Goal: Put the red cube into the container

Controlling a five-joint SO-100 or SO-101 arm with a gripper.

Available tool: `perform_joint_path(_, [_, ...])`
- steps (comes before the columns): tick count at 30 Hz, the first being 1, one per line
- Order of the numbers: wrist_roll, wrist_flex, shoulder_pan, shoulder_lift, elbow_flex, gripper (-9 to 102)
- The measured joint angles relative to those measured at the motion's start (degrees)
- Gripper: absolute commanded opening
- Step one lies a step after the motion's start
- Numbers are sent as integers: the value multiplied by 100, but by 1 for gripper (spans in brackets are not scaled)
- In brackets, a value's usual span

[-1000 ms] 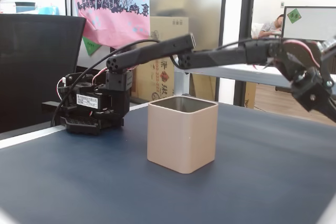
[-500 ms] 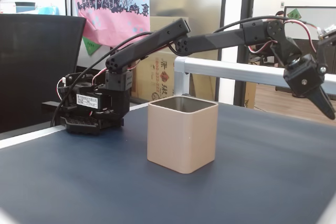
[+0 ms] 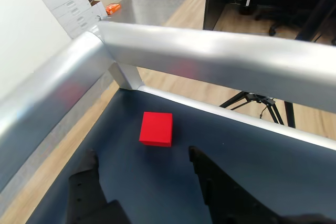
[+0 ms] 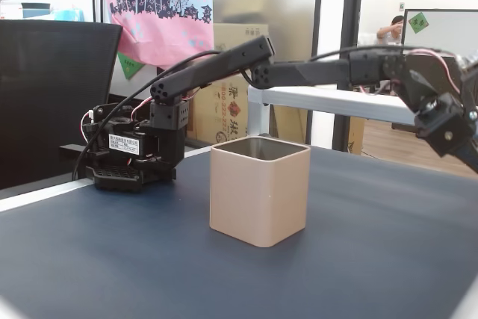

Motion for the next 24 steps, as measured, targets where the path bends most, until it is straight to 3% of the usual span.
perform_joint_path(12, [-132, -1283, -9, -501, 0, 40])
perform_joint_path(24, [-264, -1758, -149, -800, 0, 40])
